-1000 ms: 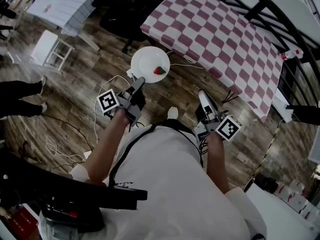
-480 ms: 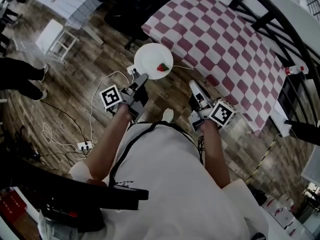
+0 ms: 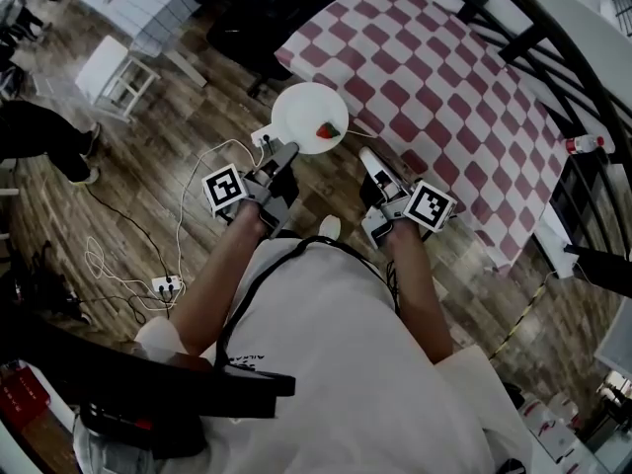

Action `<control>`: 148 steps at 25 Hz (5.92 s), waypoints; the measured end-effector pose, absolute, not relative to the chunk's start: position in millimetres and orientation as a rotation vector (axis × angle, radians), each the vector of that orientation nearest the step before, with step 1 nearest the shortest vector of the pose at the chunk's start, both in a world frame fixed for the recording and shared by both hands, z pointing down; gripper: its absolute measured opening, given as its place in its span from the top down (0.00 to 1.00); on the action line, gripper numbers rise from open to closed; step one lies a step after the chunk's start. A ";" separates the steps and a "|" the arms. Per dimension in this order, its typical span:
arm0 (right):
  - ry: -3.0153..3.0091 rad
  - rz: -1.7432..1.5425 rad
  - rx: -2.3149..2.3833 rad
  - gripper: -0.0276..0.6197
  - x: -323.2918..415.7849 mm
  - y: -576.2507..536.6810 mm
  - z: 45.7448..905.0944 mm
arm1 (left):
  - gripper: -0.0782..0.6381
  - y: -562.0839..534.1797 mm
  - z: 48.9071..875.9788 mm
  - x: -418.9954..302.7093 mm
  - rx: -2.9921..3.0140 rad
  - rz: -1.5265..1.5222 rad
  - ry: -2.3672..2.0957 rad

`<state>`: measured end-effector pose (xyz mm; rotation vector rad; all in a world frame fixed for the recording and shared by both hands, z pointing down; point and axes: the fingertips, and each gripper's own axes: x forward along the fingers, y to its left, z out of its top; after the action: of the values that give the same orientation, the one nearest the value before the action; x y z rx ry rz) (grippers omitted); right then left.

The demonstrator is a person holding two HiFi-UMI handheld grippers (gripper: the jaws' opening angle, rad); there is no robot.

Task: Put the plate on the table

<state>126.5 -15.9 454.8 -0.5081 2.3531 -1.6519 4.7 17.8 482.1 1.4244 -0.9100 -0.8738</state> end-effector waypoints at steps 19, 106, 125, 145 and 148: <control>2.384 -1.666 -0.485 0.95 134.5 -32.9 469.8 | 0.86 -6.6 489.7 5.7 1.415 -0.887 -0.936; 2.384 -1.820 -0.775 0.95 -17.1 -307.9 567.9 | 0.86 -301.7 629.2 -136.0 1.434 -0.752 -0.684; 2.409 -1.885 -0.784 0.95 -20.6 -303.8 596.3 | 0.86 -298.4 675.8 -134.7 1.407 -0.728 -0.676; 2.357 -1.916 -0.807 0.95 -16.1 -298.1 598.8 | 0.87 -298.0 703.1 -139.2 1.345 -0.609 -0.735; 2.352 -1.903 -0.805 0.95 -16.5 -300.5 595.5 | 0.86 -299.1 708.2 -141.1 1.335 -0.569 -0.767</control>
<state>-16.5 -300.5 595.5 -0.8054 2.3521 -1.9032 -141.1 -299.1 708.2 1.3348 -0.7667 -0.5690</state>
